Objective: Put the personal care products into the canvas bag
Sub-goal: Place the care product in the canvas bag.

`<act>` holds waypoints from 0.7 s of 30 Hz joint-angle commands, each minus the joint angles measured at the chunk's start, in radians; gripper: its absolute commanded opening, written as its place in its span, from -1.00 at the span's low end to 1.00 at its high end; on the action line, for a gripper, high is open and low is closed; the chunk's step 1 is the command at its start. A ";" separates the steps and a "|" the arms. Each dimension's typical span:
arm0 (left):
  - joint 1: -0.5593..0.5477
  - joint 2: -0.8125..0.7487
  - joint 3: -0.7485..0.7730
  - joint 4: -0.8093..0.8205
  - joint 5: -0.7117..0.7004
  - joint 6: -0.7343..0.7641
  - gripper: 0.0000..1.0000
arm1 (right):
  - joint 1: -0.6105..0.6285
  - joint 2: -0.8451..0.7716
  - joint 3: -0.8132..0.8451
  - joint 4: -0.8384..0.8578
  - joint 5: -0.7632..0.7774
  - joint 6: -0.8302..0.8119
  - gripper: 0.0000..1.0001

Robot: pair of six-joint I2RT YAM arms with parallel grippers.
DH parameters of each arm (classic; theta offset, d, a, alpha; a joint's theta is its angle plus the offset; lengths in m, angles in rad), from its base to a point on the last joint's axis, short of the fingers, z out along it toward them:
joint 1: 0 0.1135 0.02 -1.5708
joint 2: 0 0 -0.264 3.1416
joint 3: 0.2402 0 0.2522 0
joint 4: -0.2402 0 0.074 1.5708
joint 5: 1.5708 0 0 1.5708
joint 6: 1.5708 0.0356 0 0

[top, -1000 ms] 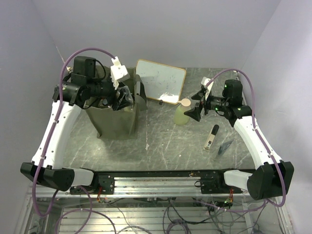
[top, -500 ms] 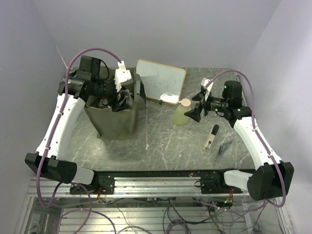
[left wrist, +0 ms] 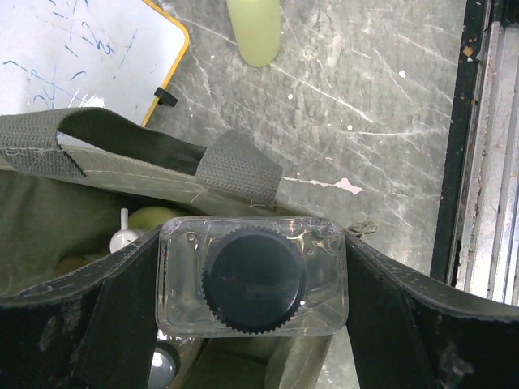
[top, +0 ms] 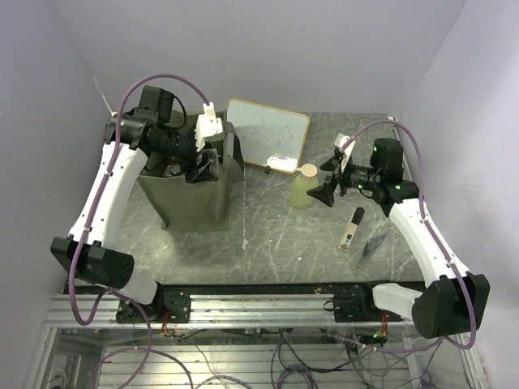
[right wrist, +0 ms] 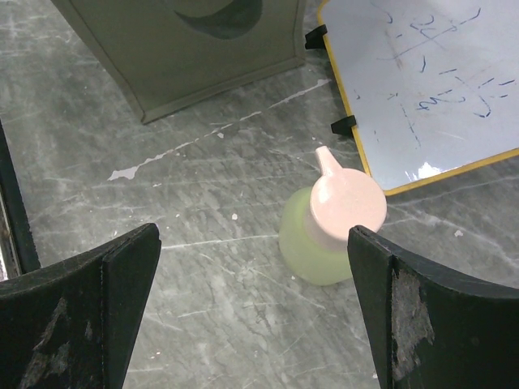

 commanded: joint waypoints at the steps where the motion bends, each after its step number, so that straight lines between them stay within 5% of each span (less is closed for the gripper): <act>1: 0.018 0.003 0.096 -0.035 0.077 0.119 -0.86 | 0.004 0.000 -0.006 0.015 -0.003 -0.012 0.99; 12: 0.131 0.074 0.169 -0.216 0.106 0.321 -0.86 | 0.004 -0.003 -0.014 0.016 0.009 -0.019 0.99; 21: 0.133 0.112 0.127 -0.163 0.169 0.367 -0.86 | 0.003 -0.001 -0.023 0.022 0.002 -0.015 0.99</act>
